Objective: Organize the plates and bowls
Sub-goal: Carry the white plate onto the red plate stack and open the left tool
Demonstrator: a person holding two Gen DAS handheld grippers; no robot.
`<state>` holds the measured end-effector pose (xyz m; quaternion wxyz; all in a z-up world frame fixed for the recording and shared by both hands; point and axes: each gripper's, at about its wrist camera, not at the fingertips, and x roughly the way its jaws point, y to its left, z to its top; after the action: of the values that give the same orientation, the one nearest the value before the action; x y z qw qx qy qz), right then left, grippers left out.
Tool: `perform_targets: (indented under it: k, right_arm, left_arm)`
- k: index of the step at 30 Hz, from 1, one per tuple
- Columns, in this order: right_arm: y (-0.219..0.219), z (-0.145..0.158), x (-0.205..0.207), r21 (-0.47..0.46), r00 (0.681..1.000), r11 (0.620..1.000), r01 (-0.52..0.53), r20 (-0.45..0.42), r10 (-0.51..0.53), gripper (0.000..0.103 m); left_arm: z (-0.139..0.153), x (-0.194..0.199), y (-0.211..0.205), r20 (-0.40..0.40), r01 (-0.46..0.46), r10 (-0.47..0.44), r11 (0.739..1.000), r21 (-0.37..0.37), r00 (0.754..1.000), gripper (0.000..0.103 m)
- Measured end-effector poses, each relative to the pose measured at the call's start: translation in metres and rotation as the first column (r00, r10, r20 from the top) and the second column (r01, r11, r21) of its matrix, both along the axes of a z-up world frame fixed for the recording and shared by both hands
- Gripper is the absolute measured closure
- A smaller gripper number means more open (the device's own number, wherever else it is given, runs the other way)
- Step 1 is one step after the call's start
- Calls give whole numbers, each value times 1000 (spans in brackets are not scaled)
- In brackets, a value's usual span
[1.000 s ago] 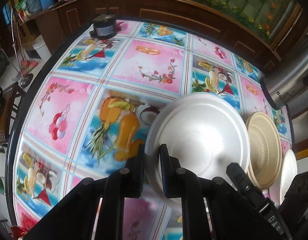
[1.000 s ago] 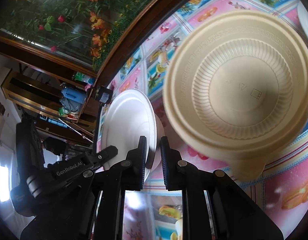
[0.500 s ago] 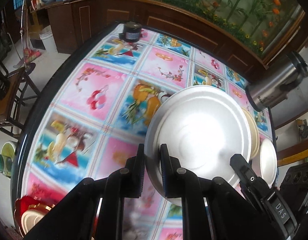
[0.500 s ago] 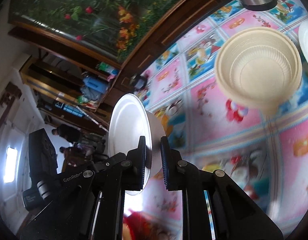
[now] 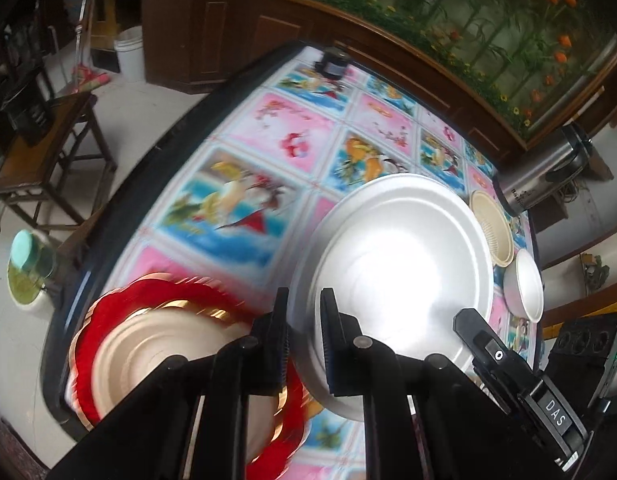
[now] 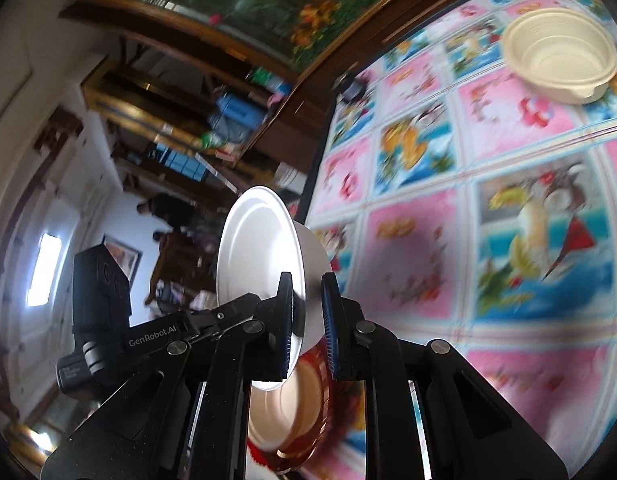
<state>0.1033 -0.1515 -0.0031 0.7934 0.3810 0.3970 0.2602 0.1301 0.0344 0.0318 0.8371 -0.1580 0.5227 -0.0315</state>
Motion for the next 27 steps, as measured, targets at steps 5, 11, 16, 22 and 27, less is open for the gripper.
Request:
perform_targets:
  k: [5, 11, 16, 22, 27]
  right_arm:
    - [38, 6, -14, -23, 997, 997, -73, 19, 73, 89]
    - [70, 4, -26, -70, 992, 989, -127, 13, 129, 89]
    - [90, -10, -35, -114, 986, 980, -164, -22, 163, 89]
    - [116, -29, -42, -174, 976, 961, -214, -67, 206, 89]
    - [128, -37, -42, -208, 973, 952, -227, -81, 214, 89]
  left_arm:
    - [1, -30, 32, -6, -36, 36, 999, 0, 999, 91]
    - [-6, -54, 51, -11, -50, 51, 998, 45, 999, 91]
    - [-26, -68, 64, -49, -55, 58, 996, 69, 997, 90]
    - [-46, -76, 79, -86, -65, 75, 992, 107, 994, 88]
    - [-55, -79, 81, -103, -39, 56, 985, 166, 993, 87]
